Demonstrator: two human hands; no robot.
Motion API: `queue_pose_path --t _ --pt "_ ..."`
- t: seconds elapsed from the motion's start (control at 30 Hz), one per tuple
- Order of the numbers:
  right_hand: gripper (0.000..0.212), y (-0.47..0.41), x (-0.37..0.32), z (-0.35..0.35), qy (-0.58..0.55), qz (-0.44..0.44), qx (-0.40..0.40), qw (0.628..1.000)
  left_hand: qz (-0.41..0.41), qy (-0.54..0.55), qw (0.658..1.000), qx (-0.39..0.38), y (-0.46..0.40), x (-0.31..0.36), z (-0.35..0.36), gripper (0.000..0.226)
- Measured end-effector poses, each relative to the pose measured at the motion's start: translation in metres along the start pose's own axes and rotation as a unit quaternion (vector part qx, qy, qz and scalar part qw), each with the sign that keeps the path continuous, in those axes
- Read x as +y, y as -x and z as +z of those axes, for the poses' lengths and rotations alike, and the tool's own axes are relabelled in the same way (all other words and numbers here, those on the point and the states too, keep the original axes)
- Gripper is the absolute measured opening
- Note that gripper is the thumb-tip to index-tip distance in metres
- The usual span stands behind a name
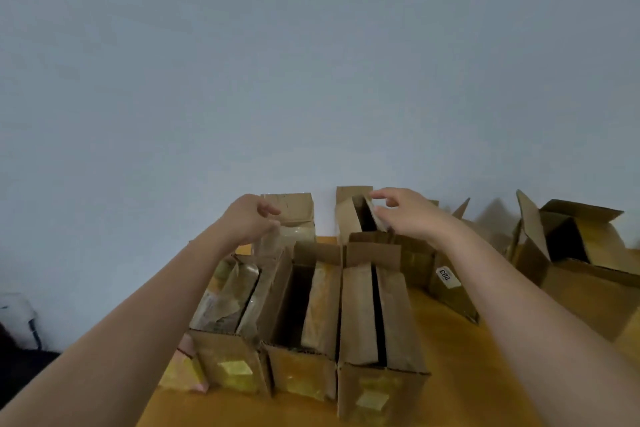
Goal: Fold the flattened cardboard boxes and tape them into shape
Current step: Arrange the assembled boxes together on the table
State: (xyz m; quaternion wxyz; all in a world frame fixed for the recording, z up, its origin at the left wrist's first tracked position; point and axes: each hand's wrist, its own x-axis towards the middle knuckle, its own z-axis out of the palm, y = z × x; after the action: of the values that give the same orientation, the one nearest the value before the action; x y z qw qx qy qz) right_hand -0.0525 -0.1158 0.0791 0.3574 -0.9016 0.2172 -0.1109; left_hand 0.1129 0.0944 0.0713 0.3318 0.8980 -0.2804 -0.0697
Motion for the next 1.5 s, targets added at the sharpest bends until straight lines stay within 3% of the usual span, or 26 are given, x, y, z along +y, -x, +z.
queue_pose_path --t 0.13,0.3,0.47,0.77,1.03,1.2,1.3,1.33,1.4,1.5 --pt "0.041 -0.025 0.008 0.010 -0.001 0.031 -0.037 0.999 0.006 -0.024 0.999 -0.026 -0.020 -0.013 0.004 0.036" --pt "0.037 -0.041 0.013 0.017 0.053 0.052 -0.080 0.994 0.035 -0.015 0.998 -0.045 -0.029 -0.026 0.005 0.013" --pt "0.035 -0.054 0.012 0.024 0.127 0.064 -0.075 0.987 0.073 -0.056 0.995 0.030 -0.032 -0.037 -0.004 0.024" --pt "0.052 -0.073 0.001 0.048 0.003 0.052 -0.036 0.998 0.037 -0.059 0.993 0.094 -0.032 -0.055 -0.004 0.026" --pt "0.048 -0.072 -0.013 0.056 -0.039 0.027 -0.074 0.996 0.064 -0.020 0.996 0.066 -0.038 -0.064 -0.005 0.025" --pt "0.046 -0.063 0.002 0.007 0.161 0.025 0.067 0.984 0.071 -0.027 0.995 0.068 -0.041 -0.066 -0.005 0.027" --pt "0.050 -0.057 0.019 -0.008 0.227 0.073 0.033 0.971 0.033 -0.168 0.984 0.043 -0.041 -0.048 -0.001 0.020" --pt "0.053 -0.054 0.023 -0.007 0.218 0.084 0.005 0.972 0.022 -0.232 0.972 0.039 -0.039 -0.037 0.001 0.029" --pt "0.059 -0.050 0.029 0.000 0.202 0.096 -0.041 0.974 0.059 -0.264 0.961 0.053 -0.038 -0.012 0.010 0.047" --pt "0.066 -0.048 0.039 0.007 0.189 0.104 -0.052 0.975 0.178 -0.143 0.973 0.044 -0.031 0.024 0.028 0.044"
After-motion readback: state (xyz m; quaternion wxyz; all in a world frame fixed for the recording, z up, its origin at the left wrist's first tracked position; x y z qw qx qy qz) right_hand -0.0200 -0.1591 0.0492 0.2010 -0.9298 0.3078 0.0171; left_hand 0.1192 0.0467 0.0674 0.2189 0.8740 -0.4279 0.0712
